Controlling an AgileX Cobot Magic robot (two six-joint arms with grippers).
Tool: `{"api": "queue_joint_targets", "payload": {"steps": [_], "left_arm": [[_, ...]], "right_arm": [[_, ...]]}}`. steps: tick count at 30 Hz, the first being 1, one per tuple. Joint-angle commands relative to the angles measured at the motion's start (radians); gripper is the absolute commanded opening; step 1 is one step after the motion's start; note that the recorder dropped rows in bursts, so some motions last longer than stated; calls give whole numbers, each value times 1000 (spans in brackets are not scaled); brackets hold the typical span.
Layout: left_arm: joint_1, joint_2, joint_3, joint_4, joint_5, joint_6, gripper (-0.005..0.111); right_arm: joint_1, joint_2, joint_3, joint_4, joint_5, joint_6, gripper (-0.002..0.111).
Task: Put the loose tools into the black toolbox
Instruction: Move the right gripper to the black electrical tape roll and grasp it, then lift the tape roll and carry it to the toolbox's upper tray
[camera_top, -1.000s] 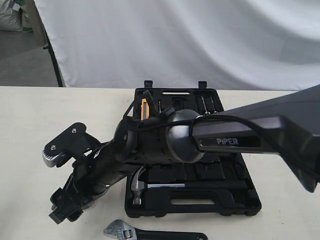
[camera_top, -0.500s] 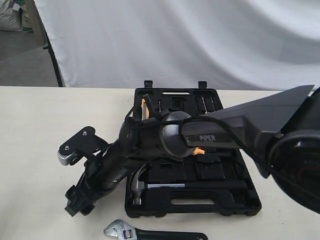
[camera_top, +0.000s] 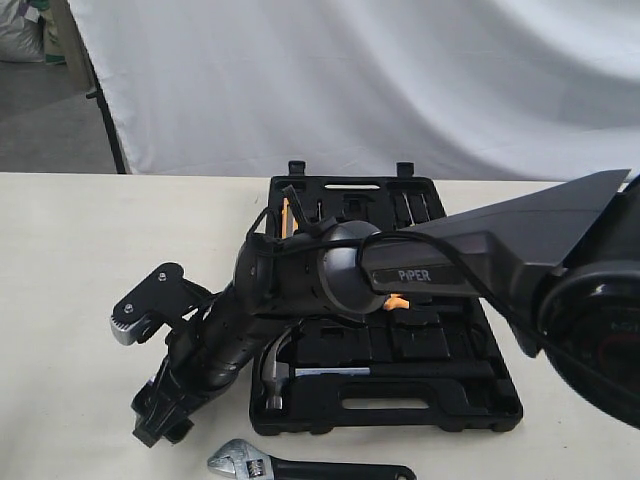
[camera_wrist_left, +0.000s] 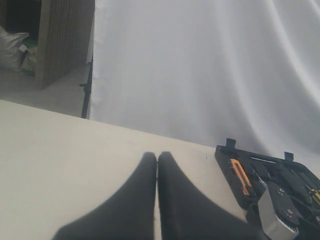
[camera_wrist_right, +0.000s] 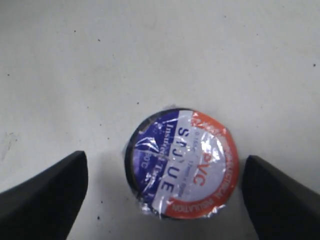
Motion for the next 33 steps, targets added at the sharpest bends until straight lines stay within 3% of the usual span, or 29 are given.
{"api": "queue_joint_targets", "payload": {"steps": [1,4,6,12,15,23,27,33], "left_arm": [[25,-3,-3,4,-7,-5,1],[25,-3,-3,4,-7,-5,1],[25,-3,-3,4,-7,-5,1],[25,-3,-3,4,-7,-5,1],[25,-3,-3,4,-7,-5,1],[25,-3,-3,4,-7,-5,1],[25,-3,-3,4,-7,-5,1],[25,-3,-3,4,-7,-5,1]], "right_arm": [[-4,-2,0,-28,21,-3,79],[-4,-2,0,-46,21,-3,77],[-4,-2,0,-46,21,-3,69],[-4,-2,0,-46,10,-3,18],[-4,-4,0,-46,10,-3,-1],[-4,-105,0,-55,7,0,0],[-15,-204,0,-168,9,2,0],[-140,-314,0,-189,68,25,0]]}}
